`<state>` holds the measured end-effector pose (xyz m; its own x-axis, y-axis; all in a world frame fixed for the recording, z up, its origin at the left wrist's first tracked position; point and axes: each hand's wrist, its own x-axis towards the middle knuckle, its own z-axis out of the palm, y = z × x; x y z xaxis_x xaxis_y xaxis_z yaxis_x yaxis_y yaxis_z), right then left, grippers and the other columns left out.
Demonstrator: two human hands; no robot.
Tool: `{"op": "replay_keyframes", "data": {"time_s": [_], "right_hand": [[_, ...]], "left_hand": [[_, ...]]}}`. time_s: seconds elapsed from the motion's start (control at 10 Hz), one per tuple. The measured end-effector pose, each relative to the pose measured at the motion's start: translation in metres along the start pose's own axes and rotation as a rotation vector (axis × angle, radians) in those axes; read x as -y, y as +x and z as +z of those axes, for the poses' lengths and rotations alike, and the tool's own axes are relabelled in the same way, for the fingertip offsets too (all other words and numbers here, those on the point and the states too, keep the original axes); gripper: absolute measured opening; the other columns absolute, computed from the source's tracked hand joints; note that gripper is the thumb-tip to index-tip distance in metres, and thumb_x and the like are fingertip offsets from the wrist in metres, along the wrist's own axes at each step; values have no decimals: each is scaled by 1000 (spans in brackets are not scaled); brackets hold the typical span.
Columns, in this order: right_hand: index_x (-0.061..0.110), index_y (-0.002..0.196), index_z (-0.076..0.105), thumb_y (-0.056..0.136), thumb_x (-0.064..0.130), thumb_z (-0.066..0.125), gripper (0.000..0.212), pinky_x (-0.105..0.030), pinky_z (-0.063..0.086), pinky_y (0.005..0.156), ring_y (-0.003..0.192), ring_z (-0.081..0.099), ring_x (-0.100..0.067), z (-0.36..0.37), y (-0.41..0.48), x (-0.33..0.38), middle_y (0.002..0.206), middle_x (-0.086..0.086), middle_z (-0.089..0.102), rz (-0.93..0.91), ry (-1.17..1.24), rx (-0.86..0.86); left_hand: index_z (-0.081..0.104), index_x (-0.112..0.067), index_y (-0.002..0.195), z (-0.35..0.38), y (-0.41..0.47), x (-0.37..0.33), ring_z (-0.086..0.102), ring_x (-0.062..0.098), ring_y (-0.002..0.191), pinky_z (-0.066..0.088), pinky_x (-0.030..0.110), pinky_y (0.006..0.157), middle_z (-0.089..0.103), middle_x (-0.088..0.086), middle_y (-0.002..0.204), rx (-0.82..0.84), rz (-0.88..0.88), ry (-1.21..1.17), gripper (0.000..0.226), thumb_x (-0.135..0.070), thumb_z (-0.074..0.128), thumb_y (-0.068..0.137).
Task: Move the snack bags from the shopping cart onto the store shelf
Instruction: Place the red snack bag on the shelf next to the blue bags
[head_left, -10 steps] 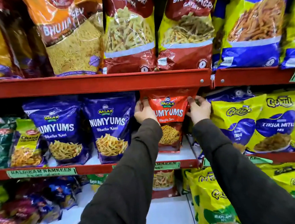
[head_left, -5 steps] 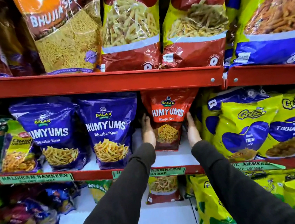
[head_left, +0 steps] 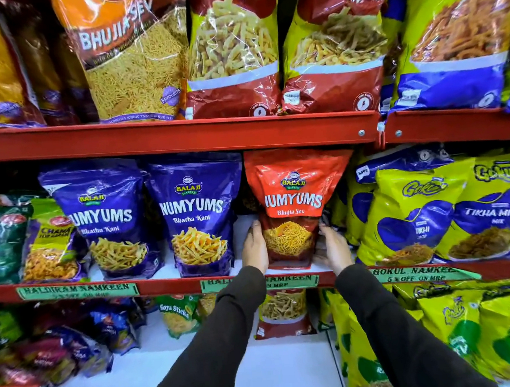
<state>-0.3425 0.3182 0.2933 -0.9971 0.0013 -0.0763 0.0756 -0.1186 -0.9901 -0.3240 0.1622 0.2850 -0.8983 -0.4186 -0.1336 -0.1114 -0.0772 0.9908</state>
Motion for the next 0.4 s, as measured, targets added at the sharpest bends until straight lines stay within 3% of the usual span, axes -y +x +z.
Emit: {"op": "replay_keyframes", "data": {"time_s": [0.1,0.2,0.3,0.4], "right_hand": [[26,98,63,92,44,47,25,-49,45,105,113,58,-21,-4,0,-3,125,-2,63,23,-52,-10],[22,102,61,93,41,49,25,-51,48,101,118,57,-27,-10,-65,8,129,-9,60,6,-27,-13],[15,124,52,97,36,46,36,-44,51,88,108,54,-26,-6,-69,14,120,-3,53,48,7,6],[15,124,53,96,35,47,35,-44,53,88,111,53,-29,-11,-68,12,135,-8,49,32,14,-23]], "left_hand": [[48,-11,136,-2,-24,-13,43,28,134,29,38,116,49,11,145,-10,69,59,59,-50,24,98],[47,-12,137,-27,-93,-20,41,28,135,29,35,112,47,12,146,9,153,83,54,-45,24,100],[46,-17,139,-26,-87,-15,41,27,136,28,35,113,47,9,147,22,147,140,55,-47,25,99],[45,-18,137,-25,-83,-6,44,28,132,32,38,111,50,9,144,-24,190,156,50,-45,28,99]]}}
